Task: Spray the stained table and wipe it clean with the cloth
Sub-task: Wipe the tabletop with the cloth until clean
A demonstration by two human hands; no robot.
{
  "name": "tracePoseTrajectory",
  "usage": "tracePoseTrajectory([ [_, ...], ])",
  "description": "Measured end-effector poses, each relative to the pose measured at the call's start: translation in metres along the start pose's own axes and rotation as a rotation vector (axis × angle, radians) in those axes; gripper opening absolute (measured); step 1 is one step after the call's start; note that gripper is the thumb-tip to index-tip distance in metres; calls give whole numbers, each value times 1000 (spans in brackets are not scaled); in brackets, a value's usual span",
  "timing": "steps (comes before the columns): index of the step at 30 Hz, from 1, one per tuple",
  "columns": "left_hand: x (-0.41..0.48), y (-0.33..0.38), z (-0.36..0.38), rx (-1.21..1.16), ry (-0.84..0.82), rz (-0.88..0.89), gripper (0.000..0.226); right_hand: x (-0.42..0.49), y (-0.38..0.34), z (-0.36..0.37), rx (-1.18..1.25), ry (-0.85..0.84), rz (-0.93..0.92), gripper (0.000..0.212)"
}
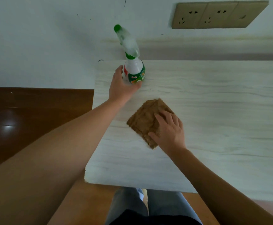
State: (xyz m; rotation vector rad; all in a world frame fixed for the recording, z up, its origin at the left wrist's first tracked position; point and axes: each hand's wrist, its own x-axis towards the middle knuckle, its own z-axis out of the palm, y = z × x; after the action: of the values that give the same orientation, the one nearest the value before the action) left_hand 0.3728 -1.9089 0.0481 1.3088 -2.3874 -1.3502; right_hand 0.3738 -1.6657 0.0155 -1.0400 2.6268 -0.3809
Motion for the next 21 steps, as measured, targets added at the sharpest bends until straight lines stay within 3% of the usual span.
tracePoseTrajectory([
  [7,11,6,10,-33,61,29,81,2,-12,4,64,37,44,69],
  [13,-24,-10,-7,17,72,29,77,-12,-25,6,135,31,11,39],
  [21,-126,-60,-36,20,2,28,76,-73,-27,3,324,-111,249,33],
])
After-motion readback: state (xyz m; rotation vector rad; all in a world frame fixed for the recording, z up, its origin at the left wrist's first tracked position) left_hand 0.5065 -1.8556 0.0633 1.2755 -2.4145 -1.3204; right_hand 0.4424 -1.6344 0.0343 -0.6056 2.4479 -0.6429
